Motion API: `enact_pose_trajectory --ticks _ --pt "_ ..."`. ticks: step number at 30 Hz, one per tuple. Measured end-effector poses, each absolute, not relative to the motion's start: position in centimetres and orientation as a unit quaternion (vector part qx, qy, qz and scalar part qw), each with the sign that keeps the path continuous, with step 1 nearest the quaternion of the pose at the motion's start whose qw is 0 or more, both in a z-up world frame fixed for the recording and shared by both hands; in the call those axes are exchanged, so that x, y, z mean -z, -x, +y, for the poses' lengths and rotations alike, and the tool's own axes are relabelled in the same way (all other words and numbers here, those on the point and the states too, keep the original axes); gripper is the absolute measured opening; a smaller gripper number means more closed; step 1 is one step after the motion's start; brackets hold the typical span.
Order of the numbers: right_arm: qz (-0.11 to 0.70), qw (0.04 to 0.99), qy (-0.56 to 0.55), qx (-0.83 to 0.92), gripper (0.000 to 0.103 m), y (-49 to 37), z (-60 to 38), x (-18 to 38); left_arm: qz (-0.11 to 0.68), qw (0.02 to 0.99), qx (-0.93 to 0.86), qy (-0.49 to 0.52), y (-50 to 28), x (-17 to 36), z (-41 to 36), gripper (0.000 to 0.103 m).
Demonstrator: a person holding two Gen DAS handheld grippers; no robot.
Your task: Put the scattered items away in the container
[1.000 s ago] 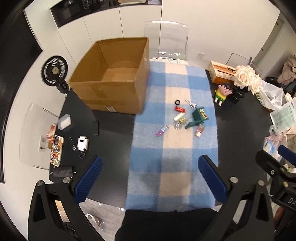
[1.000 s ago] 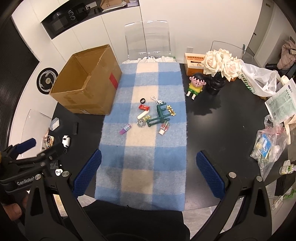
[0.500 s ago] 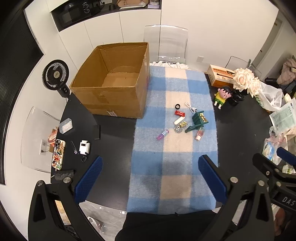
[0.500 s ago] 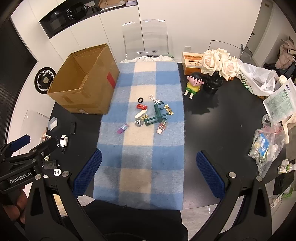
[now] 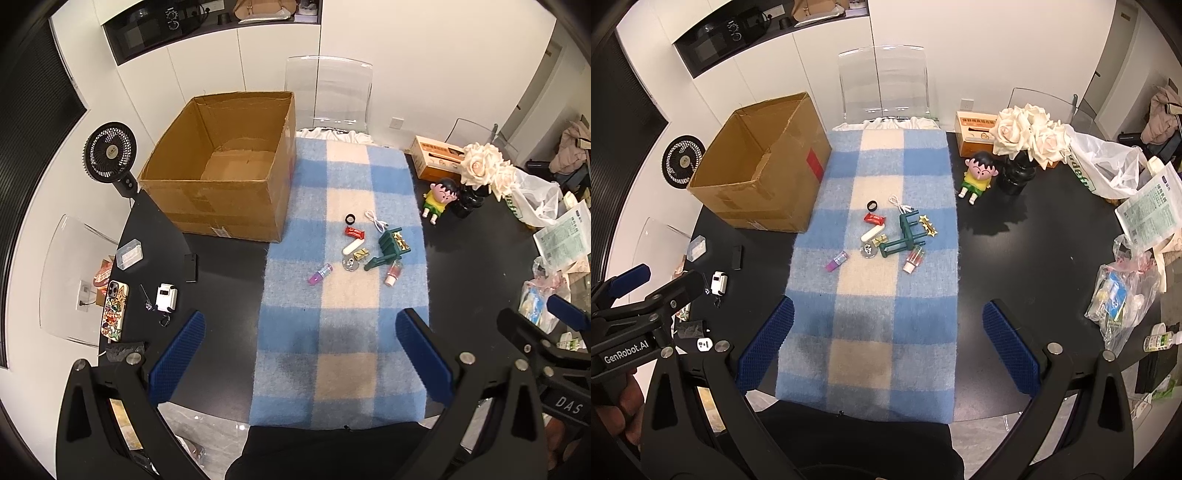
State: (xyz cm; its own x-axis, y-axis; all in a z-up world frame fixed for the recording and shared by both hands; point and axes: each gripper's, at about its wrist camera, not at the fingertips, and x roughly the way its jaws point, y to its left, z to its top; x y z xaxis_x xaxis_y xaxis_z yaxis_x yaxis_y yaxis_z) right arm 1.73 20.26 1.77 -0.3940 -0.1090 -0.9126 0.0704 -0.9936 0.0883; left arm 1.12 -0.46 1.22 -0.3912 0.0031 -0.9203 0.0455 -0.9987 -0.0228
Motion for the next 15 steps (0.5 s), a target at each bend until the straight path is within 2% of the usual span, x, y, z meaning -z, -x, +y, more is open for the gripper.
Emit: enact_pose_trajectory --ticks 15 --pt "-0.007 0.06 -0.546 0.836 0.103 -1.94 19.4 -2.04 0.027 0.014 0.833 -0.553 -0.95 -1.41 -1.15 0.102"
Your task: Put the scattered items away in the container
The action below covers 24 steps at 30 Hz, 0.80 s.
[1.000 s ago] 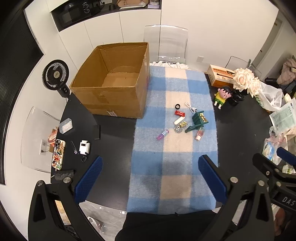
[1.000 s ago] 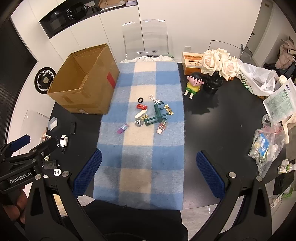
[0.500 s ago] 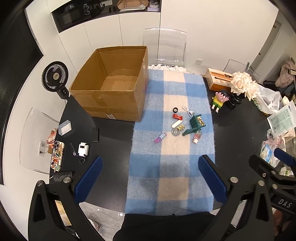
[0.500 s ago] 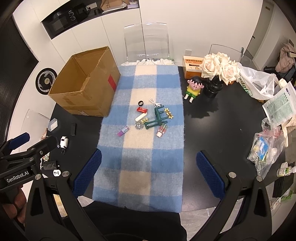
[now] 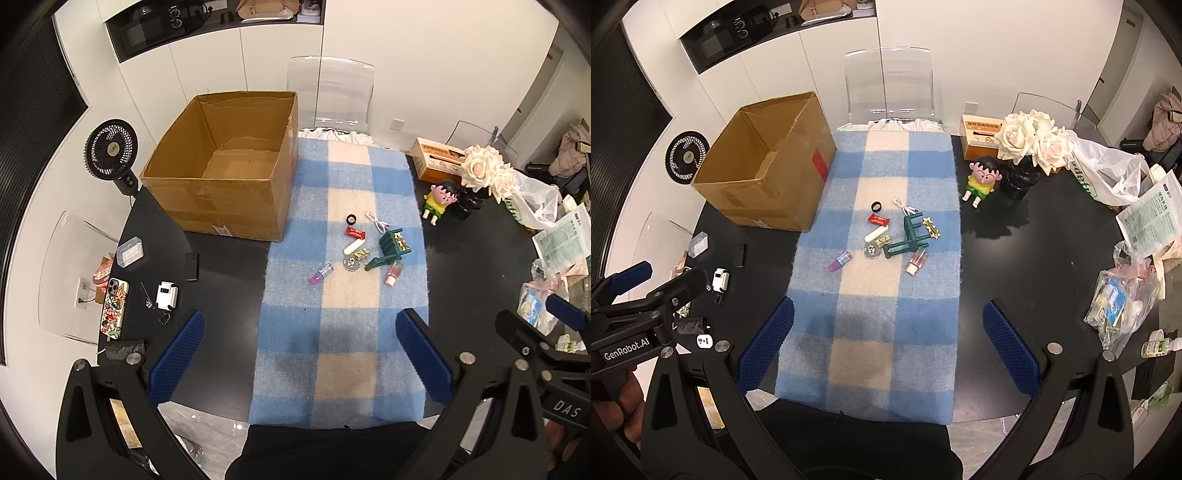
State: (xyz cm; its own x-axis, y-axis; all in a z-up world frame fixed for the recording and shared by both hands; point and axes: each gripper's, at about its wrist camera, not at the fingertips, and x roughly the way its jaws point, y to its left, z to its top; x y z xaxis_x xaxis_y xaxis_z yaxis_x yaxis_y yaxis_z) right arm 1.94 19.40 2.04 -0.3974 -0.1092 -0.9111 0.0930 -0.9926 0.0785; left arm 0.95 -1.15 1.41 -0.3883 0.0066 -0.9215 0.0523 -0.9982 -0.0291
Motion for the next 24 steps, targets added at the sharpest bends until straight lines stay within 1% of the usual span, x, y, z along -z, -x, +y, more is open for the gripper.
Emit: enact_pose_trajectory --ticks 16,24 --pt "-0.006 0.055 -0.543 0.838 0.103 -2.1 19.0 -2.2 0.032 0.018 0.83 -0.557 -0.8 -1.2 -1.4 0.102" --pt "-0.017 0.048 -0.554 0.831 0.103 -1.0 20.3 -0.9 0.025 0.017 0.82 -0.572 0.6 1.4 -1.2 0.102"
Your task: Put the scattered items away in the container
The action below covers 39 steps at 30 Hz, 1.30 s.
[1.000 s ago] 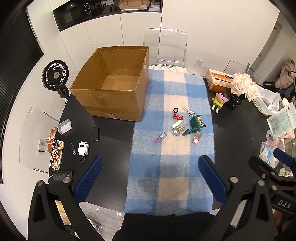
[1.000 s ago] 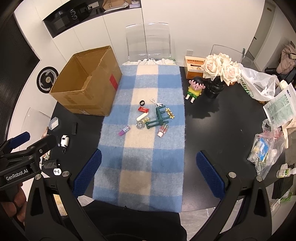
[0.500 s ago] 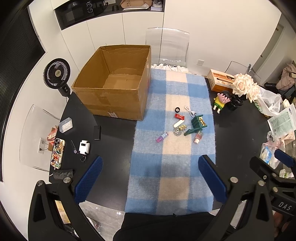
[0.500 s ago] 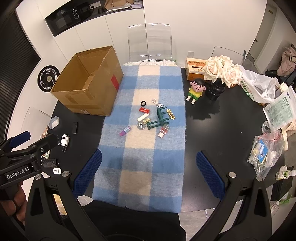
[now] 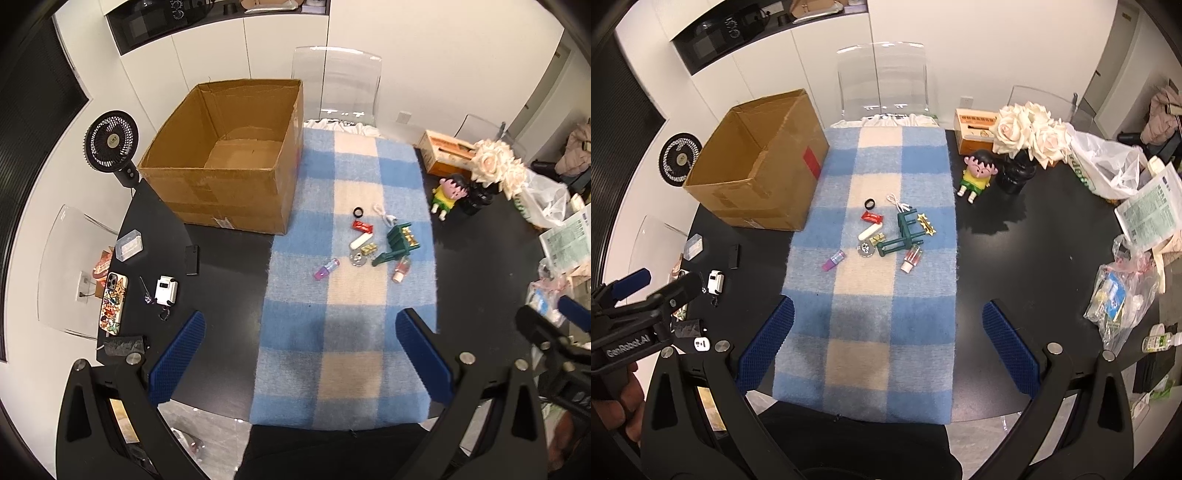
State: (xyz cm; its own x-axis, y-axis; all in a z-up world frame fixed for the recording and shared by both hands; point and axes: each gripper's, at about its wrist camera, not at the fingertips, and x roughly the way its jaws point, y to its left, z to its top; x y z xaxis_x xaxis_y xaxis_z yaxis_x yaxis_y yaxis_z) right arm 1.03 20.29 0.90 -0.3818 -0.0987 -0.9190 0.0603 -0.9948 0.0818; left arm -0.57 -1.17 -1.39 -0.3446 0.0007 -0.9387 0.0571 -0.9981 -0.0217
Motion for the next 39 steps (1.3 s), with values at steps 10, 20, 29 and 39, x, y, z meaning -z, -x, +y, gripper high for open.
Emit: enact_pose_trajectory --ticks 10,20,29,39 --pt "-0.045 0.056 -0.576 0.814 0.103 2.1 22.1 3.2 0.026 0.012 0.799 -0.601 3.9 6.4 -0.3 0.102" --pt "-0.037 0.064 -0.596 0.8 0.102 5.7 21.4 6.1 0.037 -0.014 0.786 -0.617 7.0 9.5 0.6 0.102" --pt "-0.039 0.063 -0.612 0.787 0.102 8.1 21.8 10.0 0.035 -0.013 0.766 -0.641 8.5 14.2 0.5 0.102" --pt "-0.039 0.064 -0.628 0.774 0.102 10.1 22.3 15.8 0.019 -0.025 0.762 -0.647 10.5 19.5 0.9 0.102"
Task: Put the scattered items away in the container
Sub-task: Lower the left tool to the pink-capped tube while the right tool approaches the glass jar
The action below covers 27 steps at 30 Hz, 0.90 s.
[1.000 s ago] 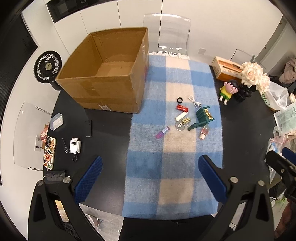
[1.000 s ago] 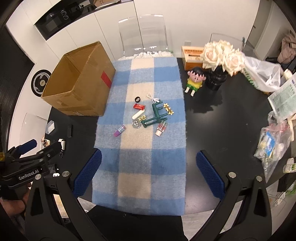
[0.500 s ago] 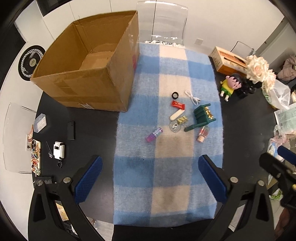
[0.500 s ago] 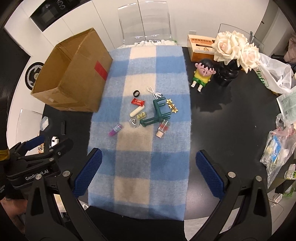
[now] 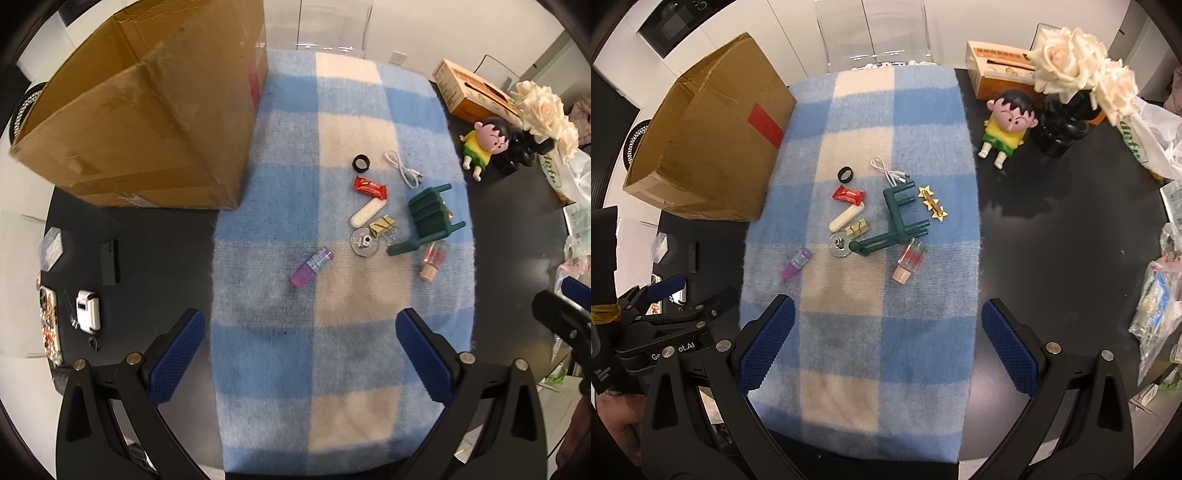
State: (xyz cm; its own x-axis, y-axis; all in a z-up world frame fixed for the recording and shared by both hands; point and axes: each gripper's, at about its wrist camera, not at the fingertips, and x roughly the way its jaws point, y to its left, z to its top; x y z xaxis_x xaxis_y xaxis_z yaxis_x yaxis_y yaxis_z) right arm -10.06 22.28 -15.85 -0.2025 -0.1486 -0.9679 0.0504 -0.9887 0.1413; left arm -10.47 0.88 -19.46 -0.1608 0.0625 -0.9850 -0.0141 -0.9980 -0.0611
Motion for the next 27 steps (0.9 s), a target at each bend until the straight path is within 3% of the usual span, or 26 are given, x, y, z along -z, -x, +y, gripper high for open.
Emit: enact_pose_trajectory --ticks 27 --pt "0.005 0.067 -0.656 0.751 0.098 12.4 21.5 27.8 0.004 0.053 -0.749 0.66 13.3 29.0 1.6 0.102"
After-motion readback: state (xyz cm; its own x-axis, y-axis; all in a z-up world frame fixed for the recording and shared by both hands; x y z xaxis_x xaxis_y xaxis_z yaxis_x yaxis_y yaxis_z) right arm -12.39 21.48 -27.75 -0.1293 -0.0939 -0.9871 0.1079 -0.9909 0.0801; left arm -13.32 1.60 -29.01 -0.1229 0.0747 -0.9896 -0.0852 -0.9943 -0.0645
